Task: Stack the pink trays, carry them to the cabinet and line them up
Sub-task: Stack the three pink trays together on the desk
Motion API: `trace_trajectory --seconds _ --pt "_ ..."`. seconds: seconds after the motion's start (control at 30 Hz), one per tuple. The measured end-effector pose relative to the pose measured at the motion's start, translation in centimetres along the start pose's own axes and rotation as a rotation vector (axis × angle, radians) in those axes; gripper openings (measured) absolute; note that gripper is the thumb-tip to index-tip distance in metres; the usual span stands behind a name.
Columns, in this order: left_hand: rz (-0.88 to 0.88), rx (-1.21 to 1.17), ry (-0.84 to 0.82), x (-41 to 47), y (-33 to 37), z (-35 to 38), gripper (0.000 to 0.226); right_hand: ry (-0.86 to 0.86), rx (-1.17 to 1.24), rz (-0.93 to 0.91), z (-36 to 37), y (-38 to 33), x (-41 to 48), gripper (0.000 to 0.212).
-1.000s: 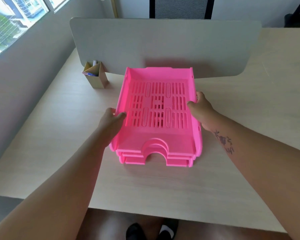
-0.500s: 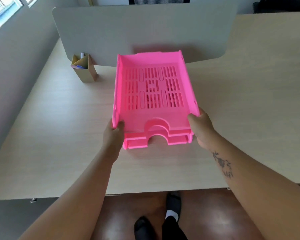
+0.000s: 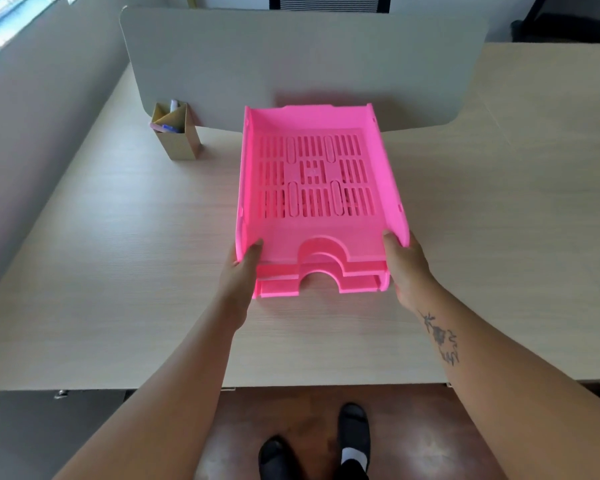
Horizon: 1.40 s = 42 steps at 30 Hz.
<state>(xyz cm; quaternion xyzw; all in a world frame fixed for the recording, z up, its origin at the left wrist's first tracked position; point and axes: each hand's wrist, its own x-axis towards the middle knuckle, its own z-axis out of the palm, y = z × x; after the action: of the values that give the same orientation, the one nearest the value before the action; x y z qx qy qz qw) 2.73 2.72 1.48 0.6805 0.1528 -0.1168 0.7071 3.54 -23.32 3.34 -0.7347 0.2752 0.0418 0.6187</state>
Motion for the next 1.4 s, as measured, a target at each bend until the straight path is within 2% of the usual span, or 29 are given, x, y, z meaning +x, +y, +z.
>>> trace_trajectory --seconds 0.17,0.3,0.43,0.6,0.77,0.93,1.03,1.2,1.4 --pt "-0.029 -0.021 0.06 0.0 -0.4 0.4 0.047 -0.042 -0.004 -0.009 -0.3 0.6 0.0 0.043" --pt "-0.023 -0.016 0.055 0.4 0.0 -0.1 0.061 -0.021 0.02 -0.047 0.3 0.8 0.2 0.044" --pt "0.032 0.006 0.09 0.2 0.3 0.6 0.045 0.028 0.03 -0.066 0.0 0.7 0.4 0.04" --pt "0.027 0.06 0.149 0.0 0.3 1.2 0.045 0.028 0.011 -0.055 -0.3 0.8 0.5 0.038" --pt "0.007 0.114 0.114 0.5 1.0 0.7 0.047 0.017 0.005 -0.038 0.2 0.9 0.7 0.043" --pt "0.0 0.04 0.103 0.2 1.2 1.0 0.044 -0.02 0.024 -0.012 0.0 0.7 0.8 0.044" --pt "0.002 0.001 0.111 -0.1 0.3 1.1 0.048 -0.057 0.044 0.012 -0.2 1.1 0.5 0.052" --pt "-0.028 -0.034 0.136 0.2 -0.4 1.3 0.049 -0.123 0.077 0.054 -0.2 2.0 0.5 0.076" --pt "-0.015 -0.03 0.127 0.8 -0.8 0.7 0.044 -0.129 0.086 0.025 -0.2 2.4 0.8 0.076"
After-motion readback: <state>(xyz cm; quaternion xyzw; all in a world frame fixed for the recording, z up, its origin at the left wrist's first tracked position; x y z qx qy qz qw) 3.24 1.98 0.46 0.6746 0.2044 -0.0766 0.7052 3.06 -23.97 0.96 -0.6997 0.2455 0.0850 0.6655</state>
